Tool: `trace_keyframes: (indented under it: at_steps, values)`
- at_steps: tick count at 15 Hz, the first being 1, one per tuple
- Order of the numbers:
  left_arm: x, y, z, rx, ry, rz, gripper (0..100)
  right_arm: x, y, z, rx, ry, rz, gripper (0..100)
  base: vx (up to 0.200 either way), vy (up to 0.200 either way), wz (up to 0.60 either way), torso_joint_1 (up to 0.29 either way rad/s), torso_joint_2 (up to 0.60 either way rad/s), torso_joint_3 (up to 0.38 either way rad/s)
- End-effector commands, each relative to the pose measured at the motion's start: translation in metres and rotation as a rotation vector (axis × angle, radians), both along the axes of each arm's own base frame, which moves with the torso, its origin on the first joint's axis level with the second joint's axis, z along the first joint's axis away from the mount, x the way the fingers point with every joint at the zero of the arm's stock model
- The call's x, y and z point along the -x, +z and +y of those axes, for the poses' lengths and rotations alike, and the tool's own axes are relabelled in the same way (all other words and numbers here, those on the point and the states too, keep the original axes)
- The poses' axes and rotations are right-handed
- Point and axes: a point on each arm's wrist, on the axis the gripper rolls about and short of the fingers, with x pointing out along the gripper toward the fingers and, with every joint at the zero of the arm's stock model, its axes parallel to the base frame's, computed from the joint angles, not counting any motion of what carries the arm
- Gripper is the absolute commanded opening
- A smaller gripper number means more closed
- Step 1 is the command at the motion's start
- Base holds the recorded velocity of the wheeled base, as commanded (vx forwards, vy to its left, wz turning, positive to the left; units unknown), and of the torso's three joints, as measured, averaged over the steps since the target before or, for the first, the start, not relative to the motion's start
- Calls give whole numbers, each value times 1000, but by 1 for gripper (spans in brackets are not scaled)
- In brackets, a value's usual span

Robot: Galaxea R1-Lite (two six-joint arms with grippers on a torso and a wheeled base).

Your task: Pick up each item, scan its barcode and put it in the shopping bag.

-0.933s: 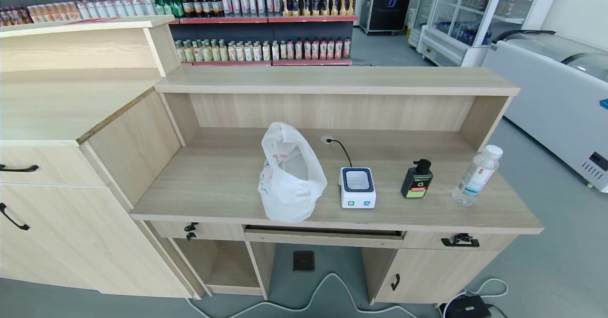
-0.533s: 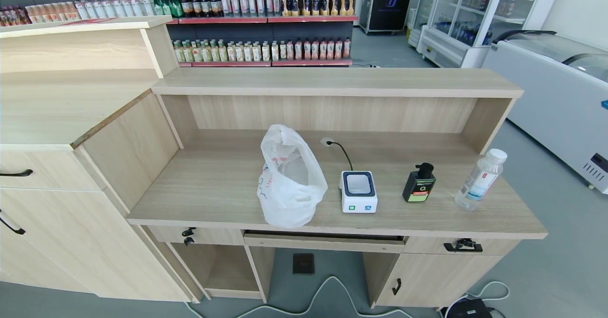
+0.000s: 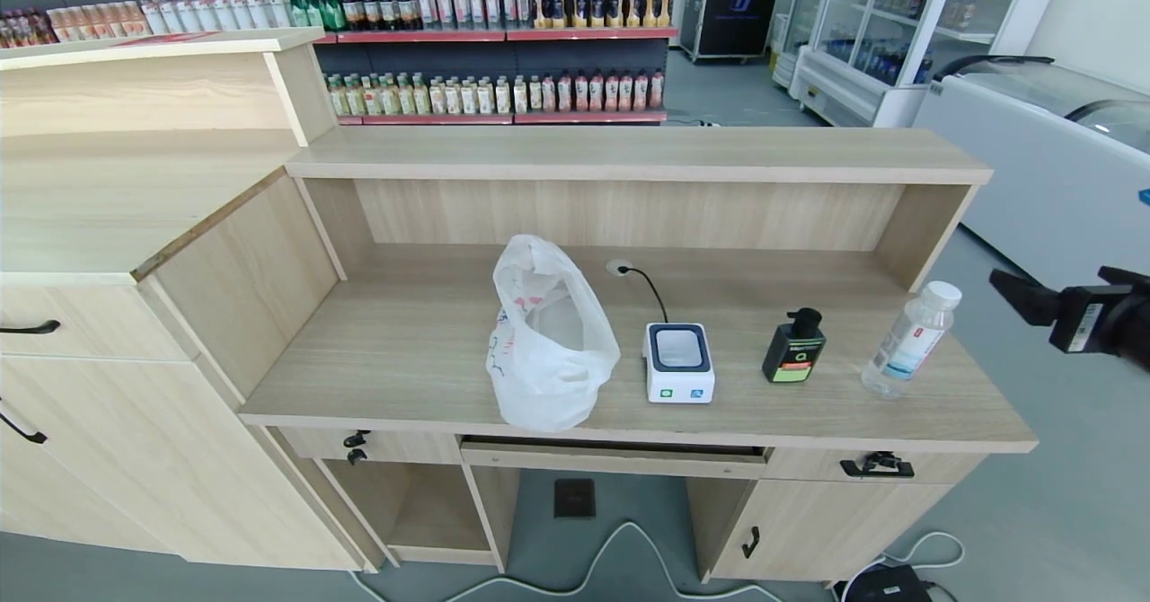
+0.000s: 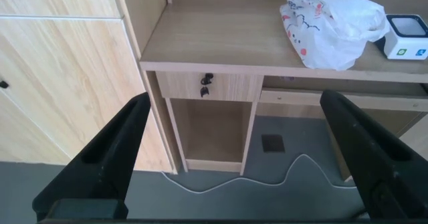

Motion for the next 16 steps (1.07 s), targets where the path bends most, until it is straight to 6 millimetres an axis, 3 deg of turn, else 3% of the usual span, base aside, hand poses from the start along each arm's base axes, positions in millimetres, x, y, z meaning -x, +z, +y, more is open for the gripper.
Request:
trace_keyframes:
  at_steps: [1,7,16]
  values:
    - [0,0,0,0,0,0,100,-35,-47,-10,-16,72,149,100,0,0,0,0,0,0]
    - [0,0,0,0,0,0,100,-73,-77,-19,118,173,231,100,0,0,0,0,0,0]
    - [0,0,0,0,0,-1,100,-118,-104,-27,217,271,241,100,0,0,0,0,0,0]
